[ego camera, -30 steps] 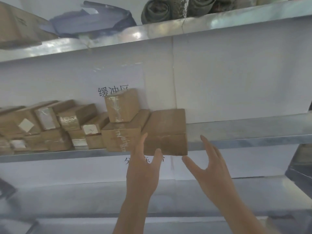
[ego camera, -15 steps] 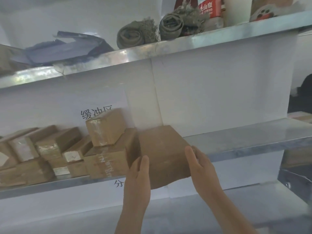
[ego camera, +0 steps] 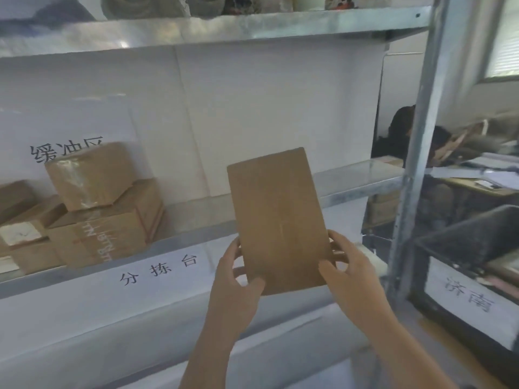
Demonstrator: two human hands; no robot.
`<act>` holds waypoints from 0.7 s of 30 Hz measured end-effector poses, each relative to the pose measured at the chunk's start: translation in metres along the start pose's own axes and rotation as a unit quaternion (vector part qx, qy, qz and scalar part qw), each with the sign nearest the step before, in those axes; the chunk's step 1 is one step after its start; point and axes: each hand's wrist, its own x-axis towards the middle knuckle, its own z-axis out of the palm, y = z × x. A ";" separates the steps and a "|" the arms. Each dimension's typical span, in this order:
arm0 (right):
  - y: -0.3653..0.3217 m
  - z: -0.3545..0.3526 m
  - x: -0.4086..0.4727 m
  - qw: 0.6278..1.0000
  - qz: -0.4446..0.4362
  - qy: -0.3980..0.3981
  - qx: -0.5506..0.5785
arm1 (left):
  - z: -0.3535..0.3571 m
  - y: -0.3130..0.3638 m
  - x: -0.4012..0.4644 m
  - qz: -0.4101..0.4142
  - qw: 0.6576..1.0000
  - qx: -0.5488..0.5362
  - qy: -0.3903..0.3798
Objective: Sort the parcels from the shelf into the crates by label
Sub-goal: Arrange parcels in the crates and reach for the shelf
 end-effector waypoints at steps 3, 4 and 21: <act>0.018 -0.033 -0.014 0.999 0.004 0.031 -0.026 | 0.030 -0.002 -0.009 0.003 0.995 -0.099 -0.019; 0.023 -0.044 -0.018 0.999 0.006 0.044 -0.031 | 0.040 -0.001 -0.012 0.002 0.989 -0.146 -0.029; 0.094 -0.261 -0.026 0.980 -0.008 0.106 0.167 | 0.263 0.076 -0.048 0.041 0.942 -0.112 -0.313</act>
